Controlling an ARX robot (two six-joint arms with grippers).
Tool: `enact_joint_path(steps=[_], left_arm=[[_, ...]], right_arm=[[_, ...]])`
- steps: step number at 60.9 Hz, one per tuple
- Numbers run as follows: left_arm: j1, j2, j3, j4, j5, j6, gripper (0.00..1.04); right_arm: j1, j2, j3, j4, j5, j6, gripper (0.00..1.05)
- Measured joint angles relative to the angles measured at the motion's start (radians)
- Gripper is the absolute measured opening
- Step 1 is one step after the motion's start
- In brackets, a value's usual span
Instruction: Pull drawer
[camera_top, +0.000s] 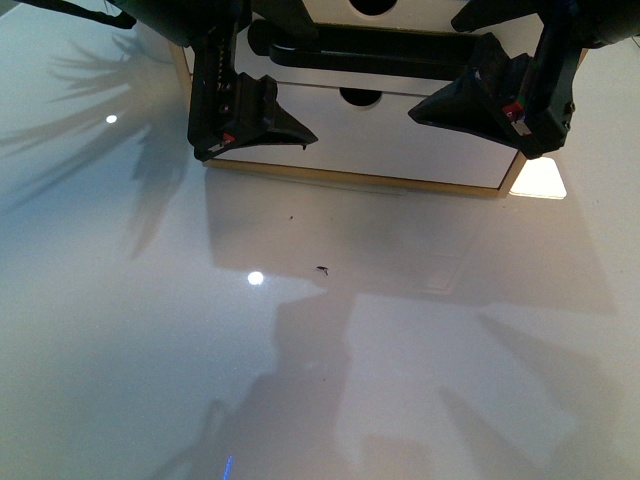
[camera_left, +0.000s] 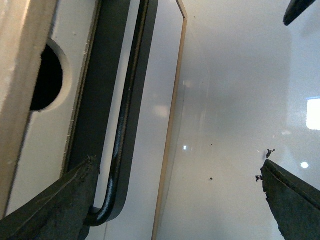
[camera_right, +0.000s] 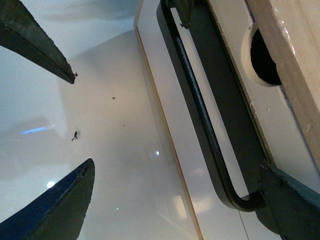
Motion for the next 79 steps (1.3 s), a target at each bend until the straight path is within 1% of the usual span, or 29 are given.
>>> enact_joint_path(steps=[34, 61, 79], left_arm=[[-0.002, 0.064, 0.053, 0.015, -0.039, 0.018, 0.97], [-0.014, 0.094, 0.064, -0.001, -0.053, 0.057, 0.97], [-0.024, 0.089, 0.068, -0.085, -0.053, 0.115, 0.97]], right_arm=[[0.003, 0.09, 0.052, 0.034, -0.004, 0.004, 0.96], [0.01, 0.148, 0.078, 0.027, 0.001, 0.004, 0.96], [0.015, 0.148, 0.091, -0.049, -0.012, -0.007, 0.96]])
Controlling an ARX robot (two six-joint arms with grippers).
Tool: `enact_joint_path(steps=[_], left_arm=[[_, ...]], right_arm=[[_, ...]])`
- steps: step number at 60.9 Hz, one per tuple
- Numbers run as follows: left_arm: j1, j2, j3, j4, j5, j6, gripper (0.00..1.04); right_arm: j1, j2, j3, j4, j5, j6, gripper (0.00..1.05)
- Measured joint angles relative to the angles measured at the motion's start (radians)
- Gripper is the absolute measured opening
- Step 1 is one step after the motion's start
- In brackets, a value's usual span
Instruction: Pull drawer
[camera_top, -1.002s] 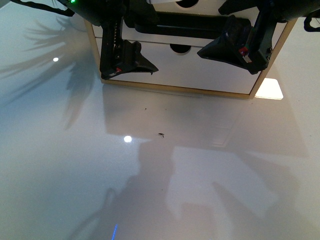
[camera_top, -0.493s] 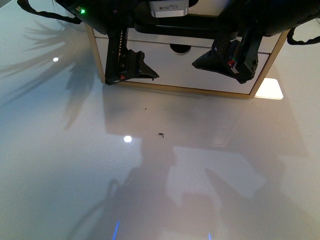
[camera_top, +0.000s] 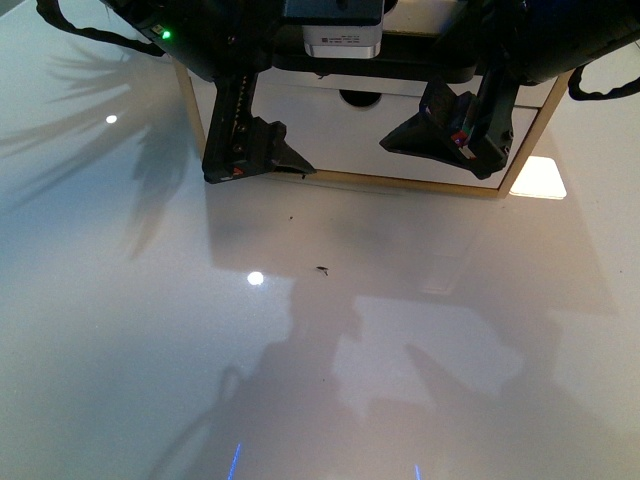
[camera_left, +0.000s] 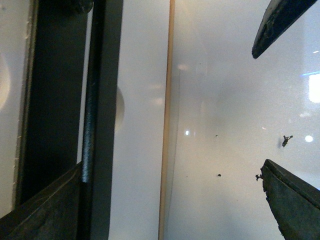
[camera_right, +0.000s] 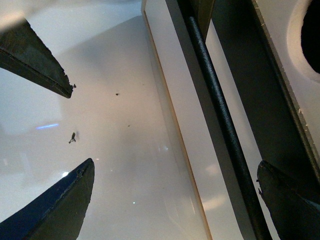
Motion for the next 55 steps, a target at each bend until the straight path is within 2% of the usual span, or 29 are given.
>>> enact_joint_path(steps=[20, 55], left_arm=[[-0.007, -0.047, -0.053, -0.034, 0.005, 0.026, 0.97], [-0.012, -0.219, -0.274, -0.029, 0.016, 0.043, 0.97]], right_arm=[[0.013, -0.058, -0.06, -0.026, -0.019, -0.009, 0.96], [0.069, -0.242, -0.256, -0.023, -0.046, -0.01, 0.96]])
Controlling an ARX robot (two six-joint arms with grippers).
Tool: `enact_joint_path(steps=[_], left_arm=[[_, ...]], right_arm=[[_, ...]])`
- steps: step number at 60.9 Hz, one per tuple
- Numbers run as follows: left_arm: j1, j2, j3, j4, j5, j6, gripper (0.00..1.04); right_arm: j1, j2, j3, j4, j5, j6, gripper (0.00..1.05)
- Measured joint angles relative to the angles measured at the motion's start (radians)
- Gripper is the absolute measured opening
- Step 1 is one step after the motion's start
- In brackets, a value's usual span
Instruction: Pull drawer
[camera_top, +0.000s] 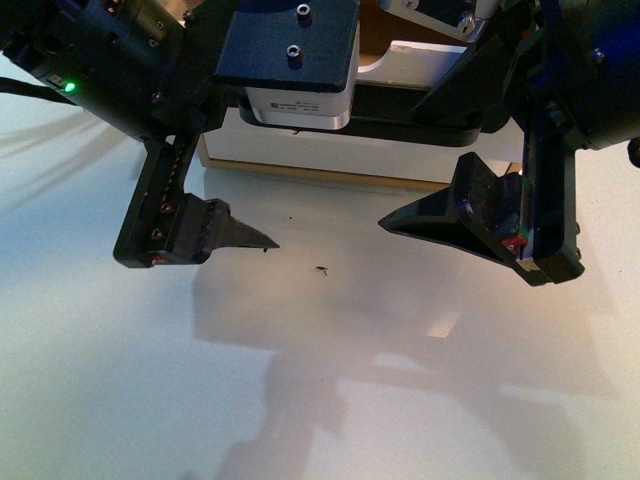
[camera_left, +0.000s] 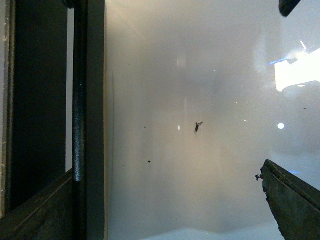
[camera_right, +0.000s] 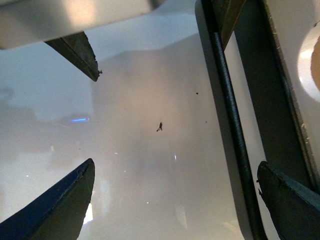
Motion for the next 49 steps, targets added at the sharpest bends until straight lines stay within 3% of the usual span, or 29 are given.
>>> enact_joint_path(steps=[11, 28, 40, 49], left_arm=[[0.0, -0.026, -0.035, 0.045, 0.013, -0.011, 0.97], [0.007, -0.117, -0.095, 0.236, 0.094, -0.145, 0.97], [0.056, -0.261, -0.219, 0.435, 0.124, -0.307, 0.97], [0.12, -0.351, -0.363, 0.686, 0.074, -0.472, 0.97]], right_arm=[[0.004, -0.019, -0.015, 0.013, 0.002, 0.018, 0.96], [-0.035, -0.138, -0.064, 0.08, -0.033, 0.099, 0.96], [-0.105, -0.293, -0.166, 0.217, -0.023, 0.203, 0.96], [-0.168, -0.41, -0.275, 0.373, 0.003, 0.334, 0.96]])
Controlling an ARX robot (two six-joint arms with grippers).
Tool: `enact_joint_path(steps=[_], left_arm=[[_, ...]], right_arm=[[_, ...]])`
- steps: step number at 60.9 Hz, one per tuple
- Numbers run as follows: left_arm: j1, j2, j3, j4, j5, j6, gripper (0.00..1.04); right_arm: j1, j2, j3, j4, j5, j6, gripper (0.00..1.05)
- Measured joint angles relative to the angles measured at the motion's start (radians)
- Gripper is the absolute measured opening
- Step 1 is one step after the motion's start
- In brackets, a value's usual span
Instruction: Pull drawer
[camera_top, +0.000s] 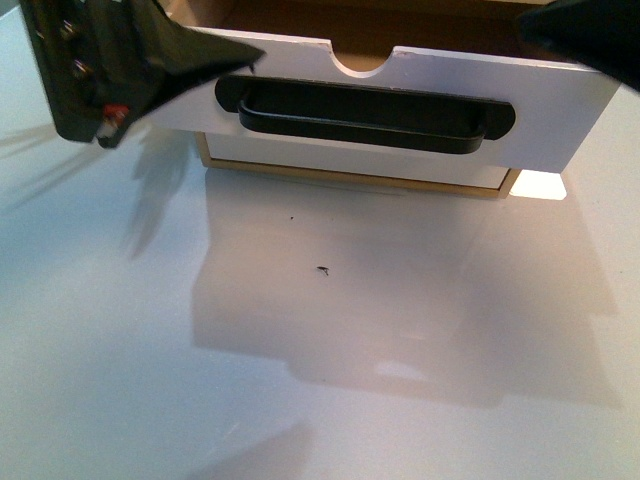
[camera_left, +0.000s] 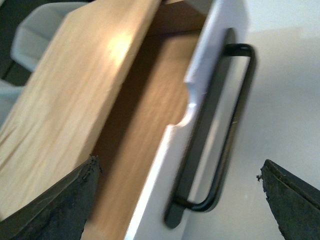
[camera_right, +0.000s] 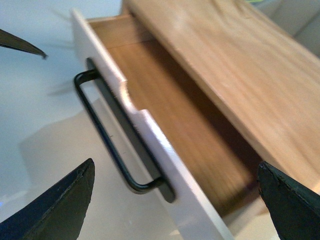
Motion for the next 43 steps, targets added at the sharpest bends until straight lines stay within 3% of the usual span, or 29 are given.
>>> enact_joint_path(steps=[5, 14, 21, 30, 43], left_arm=[[0.063, -0.071, -0.112, 0.214, -0.084, -0.154, 0.97], [0.137, -0.218, -0.278, 0.408, -0.227, -0.348, 0.97], [0.187, -0.384, -0.412, 0.428, -0.335, -0.504, 0.97], [0.206, -0.561, -0.537, 0.344, -0.472, -0.674, 0.97], [0.219, -0.619, -0.576, 0.329, -0.491, -0.787, 0.97]], right_arm=[[-0.056, -0.106, -0.095, 0.108, 0.044, 0.11, 0.96], [-0.131, -0.276, -0.233, 0.205, 0.143, 0.247, 0.96], [-0.196, -0.436, -0.341, 0.232, 0.242, 0.361, 0.96], [-0.247, -0.656, -0.456, 0.174, 0.338, 0.508, 0.96], [-0.278, -0.774, -0.493, 0.145, 0.385, 0.631, 0.96]])
